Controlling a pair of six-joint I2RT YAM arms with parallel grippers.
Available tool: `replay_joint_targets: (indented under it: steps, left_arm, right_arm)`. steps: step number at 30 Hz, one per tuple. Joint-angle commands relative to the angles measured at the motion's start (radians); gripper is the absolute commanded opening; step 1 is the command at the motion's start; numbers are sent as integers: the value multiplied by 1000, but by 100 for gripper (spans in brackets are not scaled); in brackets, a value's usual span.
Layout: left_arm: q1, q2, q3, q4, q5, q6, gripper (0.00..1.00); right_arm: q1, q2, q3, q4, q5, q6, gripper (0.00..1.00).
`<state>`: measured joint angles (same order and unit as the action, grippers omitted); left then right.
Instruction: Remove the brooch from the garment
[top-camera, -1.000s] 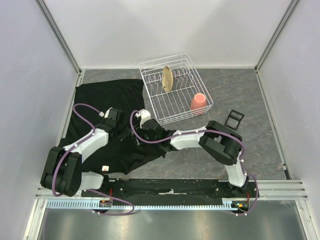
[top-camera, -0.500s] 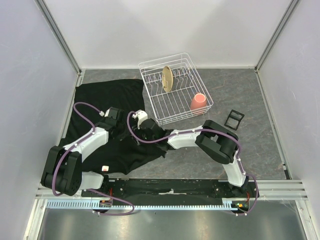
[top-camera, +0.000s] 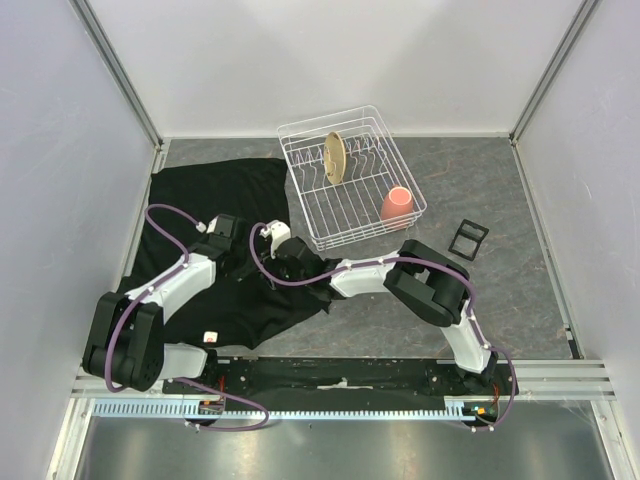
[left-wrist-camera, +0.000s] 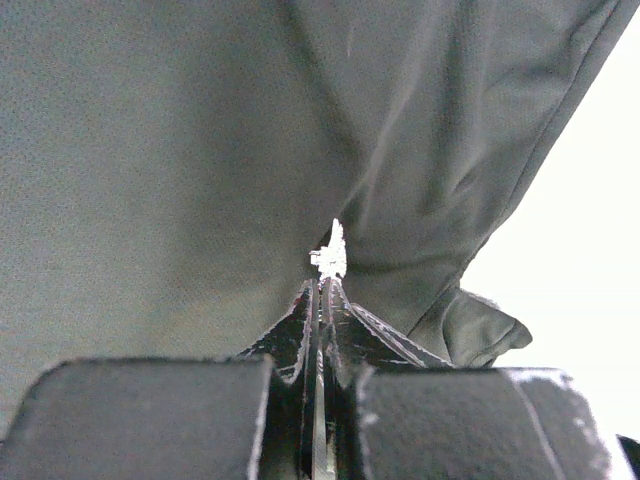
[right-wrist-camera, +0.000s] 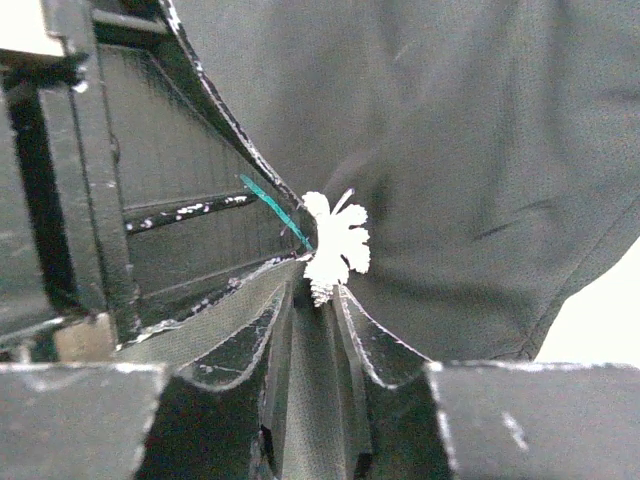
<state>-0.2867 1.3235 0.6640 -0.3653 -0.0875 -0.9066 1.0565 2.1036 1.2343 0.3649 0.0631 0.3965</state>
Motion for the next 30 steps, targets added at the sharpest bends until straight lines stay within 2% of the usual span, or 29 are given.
replay_joint_targets:
  steps: [1, 6, 13, 17, 24, 30]
  left_arm:
    - [-9, -12, 34, -14, 20, 34, 2]
    - [-11, -27, 39, -15, 23, 44, 4]
    - [-9, -116, 5, -9, -18, 63, 34]
    - [-9, -197, -30, -11, -50, 54, 46]
    - [-6, -297, -118, 23, -104, -18, 40]
    - [23, -178, -106, 66, -95, -31, 32]
  right_arm:
    - [-1, 27, 30, 40, 17, 22, 26]
    - [-4, 27, 16, 40, 46, 54, 16]
    - [-35, 24, -12, 65, 35, 125, 11]
    - [-43, 27, -21, 89, 15, 143, 10]
    - [-52, 27, -33, 103, -5, 162, 12]
    - [-53, 21, -38, 112, -17, 159, 17]
